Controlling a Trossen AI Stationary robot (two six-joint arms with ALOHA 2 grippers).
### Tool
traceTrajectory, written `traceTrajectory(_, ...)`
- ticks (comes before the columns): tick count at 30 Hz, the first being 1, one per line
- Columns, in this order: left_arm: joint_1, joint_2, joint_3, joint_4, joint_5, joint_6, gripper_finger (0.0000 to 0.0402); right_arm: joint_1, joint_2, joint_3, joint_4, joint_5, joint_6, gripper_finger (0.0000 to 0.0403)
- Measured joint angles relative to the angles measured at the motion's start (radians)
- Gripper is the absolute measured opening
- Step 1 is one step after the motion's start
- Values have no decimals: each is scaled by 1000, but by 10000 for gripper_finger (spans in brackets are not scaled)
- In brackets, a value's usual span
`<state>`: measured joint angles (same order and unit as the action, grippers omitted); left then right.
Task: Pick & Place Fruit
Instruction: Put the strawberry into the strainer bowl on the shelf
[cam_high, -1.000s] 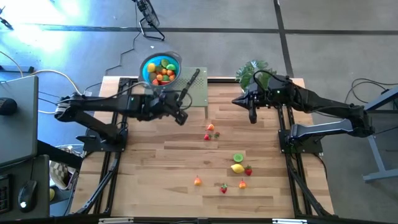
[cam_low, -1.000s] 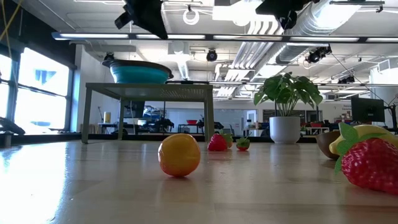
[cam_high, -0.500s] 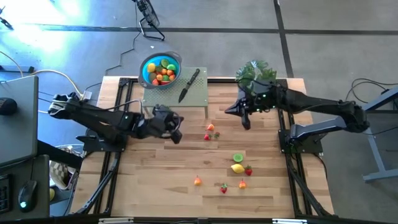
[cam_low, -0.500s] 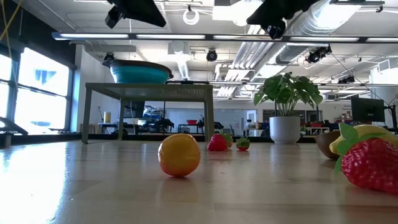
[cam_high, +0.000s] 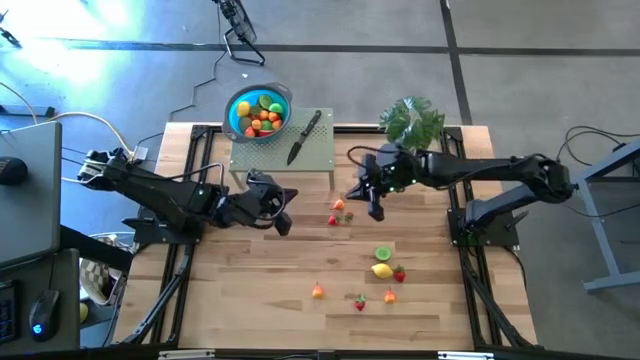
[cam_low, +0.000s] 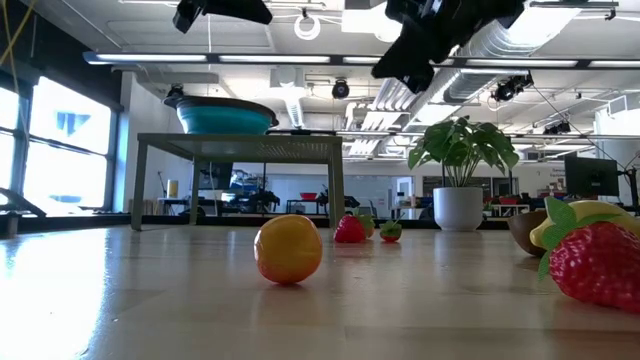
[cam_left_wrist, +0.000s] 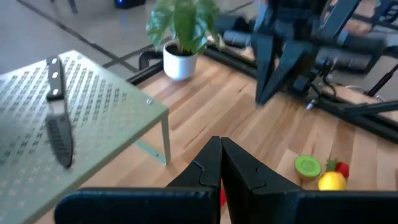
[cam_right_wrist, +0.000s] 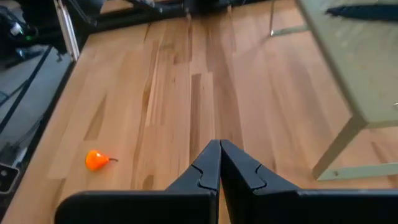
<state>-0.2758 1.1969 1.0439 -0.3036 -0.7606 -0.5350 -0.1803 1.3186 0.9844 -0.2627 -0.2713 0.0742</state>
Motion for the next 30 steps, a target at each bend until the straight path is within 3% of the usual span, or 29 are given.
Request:
traceTrajectory(10,2,0,-1,48,52,131,0,31,93,0,-3,1,9,2)
traceTrajectory(13,8,-3,-43,172,73,184,0,39,107,0,-17,2,9,2)
traceTrajectory(17,41,-18,-144,380,182,226,0,44,113,0,-55,3,11,2)
traceTrajectory(21,76,-31,-208,492,242,227,0,44,113,0,-73,3,9,2)
traceTrajectory(30,86,-31,-214,496,257,225,0,43,113,0,-74,45,-71,2)
